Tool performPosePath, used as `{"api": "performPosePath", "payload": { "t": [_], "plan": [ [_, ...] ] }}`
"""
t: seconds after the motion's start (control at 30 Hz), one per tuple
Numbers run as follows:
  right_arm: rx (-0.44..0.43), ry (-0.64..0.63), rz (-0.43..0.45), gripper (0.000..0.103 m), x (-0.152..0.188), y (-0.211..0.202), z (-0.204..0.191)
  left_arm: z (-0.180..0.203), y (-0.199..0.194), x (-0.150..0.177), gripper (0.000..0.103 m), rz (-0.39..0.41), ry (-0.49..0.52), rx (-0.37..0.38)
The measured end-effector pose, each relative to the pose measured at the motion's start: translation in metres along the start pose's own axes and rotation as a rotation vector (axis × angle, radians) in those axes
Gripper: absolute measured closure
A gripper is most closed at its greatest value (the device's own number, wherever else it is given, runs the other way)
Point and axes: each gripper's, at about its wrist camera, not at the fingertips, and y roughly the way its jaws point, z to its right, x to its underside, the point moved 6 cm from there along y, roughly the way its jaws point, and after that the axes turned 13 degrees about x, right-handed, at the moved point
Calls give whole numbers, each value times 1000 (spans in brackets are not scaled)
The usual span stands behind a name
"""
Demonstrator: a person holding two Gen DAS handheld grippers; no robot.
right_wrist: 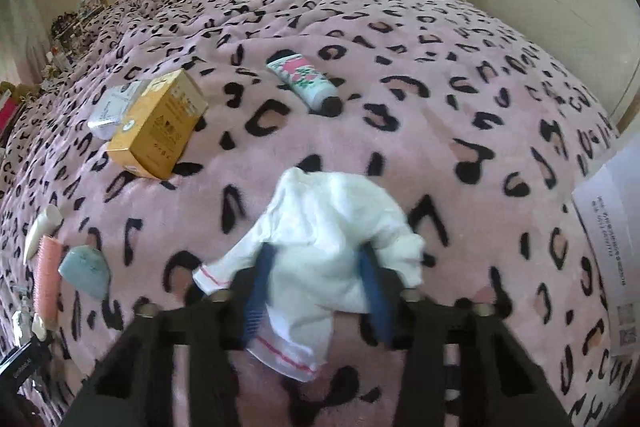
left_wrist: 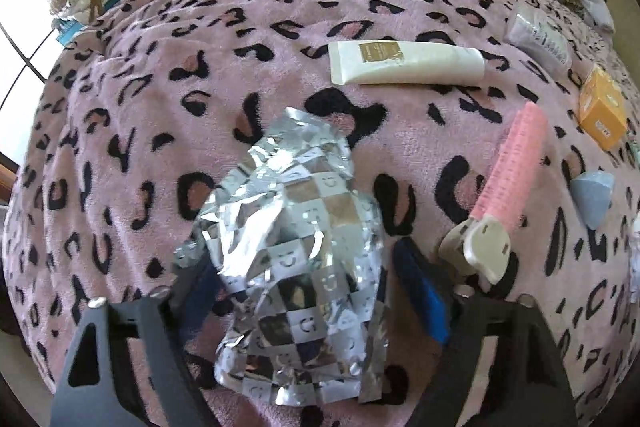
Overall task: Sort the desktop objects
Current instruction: 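Grasp the silver foil packet with the left tool while the right tool grasps the white sock, then carry the foil packet and white sock with both tools to the white paper bag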
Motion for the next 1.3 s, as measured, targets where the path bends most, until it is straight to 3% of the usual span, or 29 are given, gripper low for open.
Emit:
{"api": "performPosePath", "payload": {
  "t": [0.07, 0.23, 0.47, 0.87, 1.3],
  "plan": [
    [-22, 18, -4, 82, 1, -1, 4, -1, -3, 1, 36, 4, 2, -12],
    [-73, 53, -8, 88, 5, -10, 12, 5, -6, 4, 45, 9, 34, -41],
    [-109, 35, 9, 89, 11, -34, 12, 3, -16, 7, 51, 23, 33, -11],
    [-128, -56, 68, 89, 26, -73, -7, 1, -30, 11, 54, 45, 43, 19],
    [-131, -142, 161, 89, 37, -135, -25, 16, -104, 20, 54, 129, 97, 115]
  ]
}}
